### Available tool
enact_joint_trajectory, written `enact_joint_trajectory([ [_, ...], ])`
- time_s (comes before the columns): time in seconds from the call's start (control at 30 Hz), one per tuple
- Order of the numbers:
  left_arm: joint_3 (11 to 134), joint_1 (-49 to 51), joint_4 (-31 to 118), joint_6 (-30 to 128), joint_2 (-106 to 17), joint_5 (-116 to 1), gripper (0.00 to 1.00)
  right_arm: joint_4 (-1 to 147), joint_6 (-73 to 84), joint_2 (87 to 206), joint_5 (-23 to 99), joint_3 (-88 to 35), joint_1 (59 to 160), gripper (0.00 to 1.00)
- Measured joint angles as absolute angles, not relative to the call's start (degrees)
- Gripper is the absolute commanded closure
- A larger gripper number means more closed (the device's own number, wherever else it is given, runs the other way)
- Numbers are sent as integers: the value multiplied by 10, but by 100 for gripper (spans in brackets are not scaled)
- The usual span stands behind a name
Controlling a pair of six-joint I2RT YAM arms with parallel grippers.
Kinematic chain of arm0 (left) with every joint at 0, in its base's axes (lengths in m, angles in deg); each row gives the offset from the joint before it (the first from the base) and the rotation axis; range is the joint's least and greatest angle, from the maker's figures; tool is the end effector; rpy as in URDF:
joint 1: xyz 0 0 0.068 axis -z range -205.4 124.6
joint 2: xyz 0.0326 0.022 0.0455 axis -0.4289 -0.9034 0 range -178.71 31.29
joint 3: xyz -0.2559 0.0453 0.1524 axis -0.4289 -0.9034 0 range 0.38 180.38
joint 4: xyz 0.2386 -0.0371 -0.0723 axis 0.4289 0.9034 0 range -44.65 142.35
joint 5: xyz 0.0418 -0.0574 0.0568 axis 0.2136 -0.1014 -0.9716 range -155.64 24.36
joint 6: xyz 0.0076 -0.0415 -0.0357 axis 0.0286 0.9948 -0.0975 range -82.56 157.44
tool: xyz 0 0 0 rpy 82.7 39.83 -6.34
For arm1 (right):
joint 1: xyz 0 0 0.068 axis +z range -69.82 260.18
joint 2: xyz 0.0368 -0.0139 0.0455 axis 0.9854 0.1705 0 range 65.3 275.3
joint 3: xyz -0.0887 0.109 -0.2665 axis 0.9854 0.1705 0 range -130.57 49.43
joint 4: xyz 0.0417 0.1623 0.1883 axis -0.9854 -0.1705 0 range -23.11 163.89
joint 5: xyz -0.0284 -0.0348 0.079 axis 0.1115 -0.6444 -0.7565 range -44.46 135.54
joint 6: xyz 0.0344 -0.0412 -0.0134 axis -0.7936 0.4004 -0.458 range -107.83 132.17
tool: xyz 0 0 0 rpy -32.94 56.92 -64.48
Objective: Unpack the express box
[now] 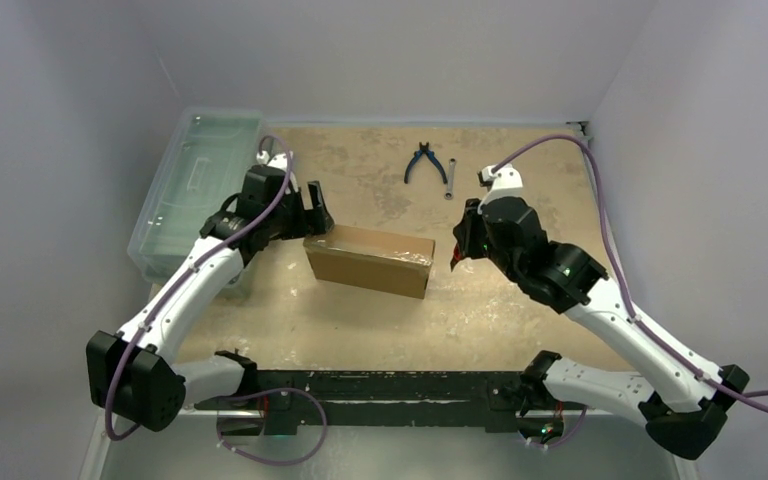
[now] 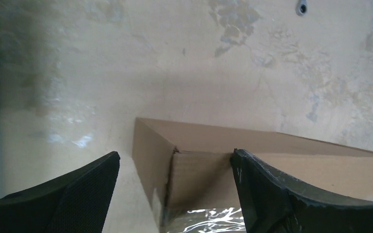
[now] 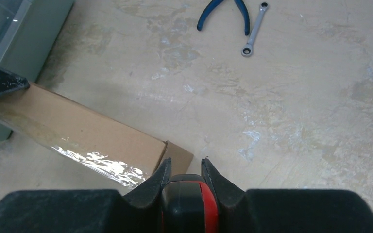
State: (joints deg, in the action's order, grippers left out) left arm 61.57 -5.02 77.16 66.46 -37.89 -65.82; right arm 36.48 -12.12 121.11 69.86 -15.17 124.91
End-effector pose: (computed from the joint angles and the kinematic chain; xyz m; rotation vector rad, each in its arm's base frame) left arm 0.2274 -0.0844 0.3429 -0.1755 2.2992 -0.4479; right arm 0.1340 0.1108 0.3995 -0.1041 2.0346 0.3208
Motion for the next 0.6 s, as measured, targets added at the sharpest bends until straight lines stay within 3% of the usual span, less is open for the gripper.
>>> enact_joint_trajectory([
  [0.33,544,-46,737,712,-337,-551,20,370,-131,1239,701,-147,1249,100],
  [0.6,510,52,705,780,-317,-565,20,339,-127,1295,740,-172,1244,100],
])
